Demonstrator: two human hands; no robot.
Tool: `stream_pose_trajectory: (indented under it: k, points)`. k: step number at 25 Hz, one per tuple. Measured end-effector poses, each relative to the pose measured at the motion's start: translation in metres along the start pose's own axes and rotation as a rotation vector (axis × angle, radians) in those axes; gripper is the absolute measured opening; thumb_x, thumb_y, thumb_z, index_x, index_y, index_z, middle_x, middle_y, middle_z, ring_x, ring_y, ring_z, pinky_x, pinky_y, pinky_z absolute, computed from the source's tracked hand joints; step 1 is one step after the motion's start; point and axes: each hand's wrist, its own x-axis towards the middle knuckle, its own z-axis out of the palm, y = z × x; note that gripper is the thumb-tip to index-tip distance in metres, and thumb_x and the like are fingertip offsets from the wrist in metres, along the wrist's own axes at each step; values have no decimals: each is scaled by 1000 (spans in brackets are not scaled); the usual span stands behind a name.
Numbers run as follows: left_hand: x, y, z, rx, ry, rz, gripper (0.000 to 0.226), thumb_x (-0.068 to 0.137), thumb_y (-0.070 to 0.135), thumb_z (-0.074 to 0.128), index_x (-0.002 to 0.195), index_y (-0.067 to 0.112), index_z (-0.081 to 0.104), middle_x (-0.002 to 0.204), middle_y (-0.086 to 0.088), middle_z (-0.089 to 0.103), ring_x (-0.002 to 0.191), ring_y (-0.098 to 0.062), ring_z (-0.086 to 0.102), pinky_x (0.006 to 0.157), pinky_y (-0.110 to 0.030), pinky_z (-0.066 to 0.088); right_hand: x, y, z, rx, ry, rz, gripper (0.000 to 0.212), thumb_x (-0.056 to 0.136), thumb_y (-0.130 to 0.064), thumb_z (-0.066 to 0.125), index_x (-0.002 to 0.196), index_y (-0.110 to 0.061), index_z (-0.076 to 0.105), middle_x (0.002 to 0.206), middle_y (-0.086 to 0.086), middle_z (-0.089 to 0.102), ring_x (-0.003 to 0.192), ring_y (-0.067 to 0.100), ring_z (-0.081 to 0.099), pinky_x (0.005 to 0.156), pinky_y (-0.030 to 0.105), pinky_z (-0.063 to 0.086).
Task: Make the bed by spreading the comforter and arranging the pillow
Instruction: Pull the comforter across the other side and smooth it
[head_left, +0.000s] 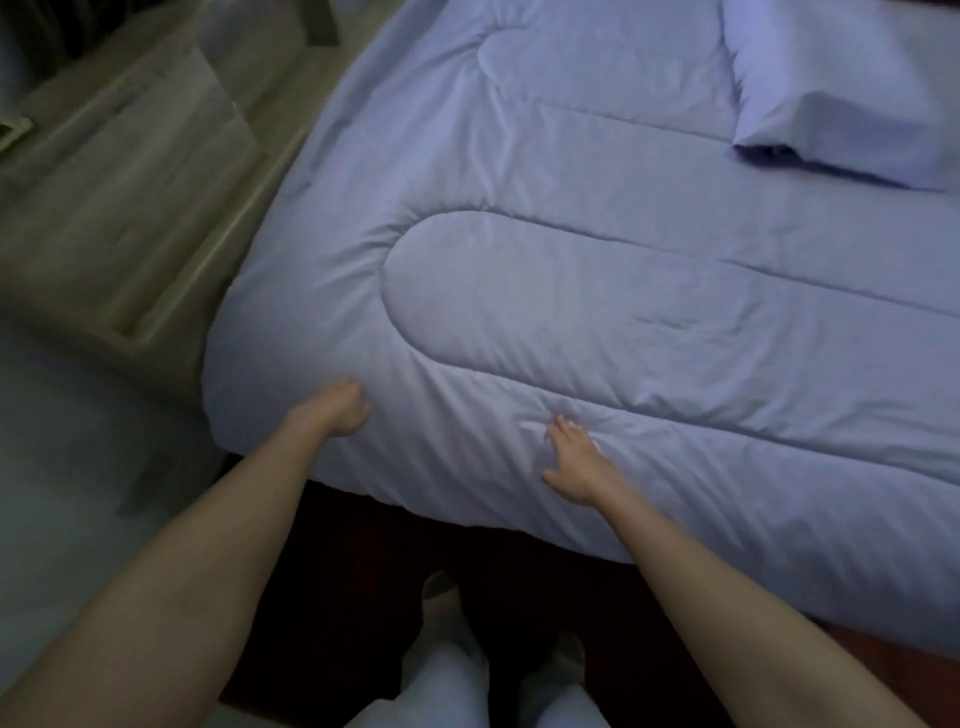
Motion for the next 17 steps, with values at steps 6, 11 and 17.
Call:
stream_pose_trajectory:
  k: [6, 11, 17]
  points:
    - [60, 16, 37, 278, -168, 96, 66, 92, 34, 35, 147, 0, 24, 154, -25, 22, 142, -40, 22, 118, -44, 21, -22, 4, -8, 155, 8, 59, 71, 89, -28, 54, 149, -7, 22, 160, 9, 15, 147, 22, 17, 118, 32, 18]
    - [29, 120, -3, 282, -92, 200, 59, 89, 37, 42, 138, 4, 39, 145, -24, 40, 131, -38, 43, 108, -43, 38, -59, 36, -43, 361, 182, 183, 57, 89, -19, 55, 142, -7, 39, 149, 12, 40, 136, 25, 39, 109, 28, 29]
    - [-24, 268, -28, 263, -44, 607, 42, 96, 32, 44, 136, 20, 48, 140, -6, 52, 127, -26, 48, 107, -35, 38, -105, 91, -90, 600, 368, 244, 48, 88, -18, 54, 136, -14, 48, 141, 4, 51, 128, 20, 48, 103, 26, 36]
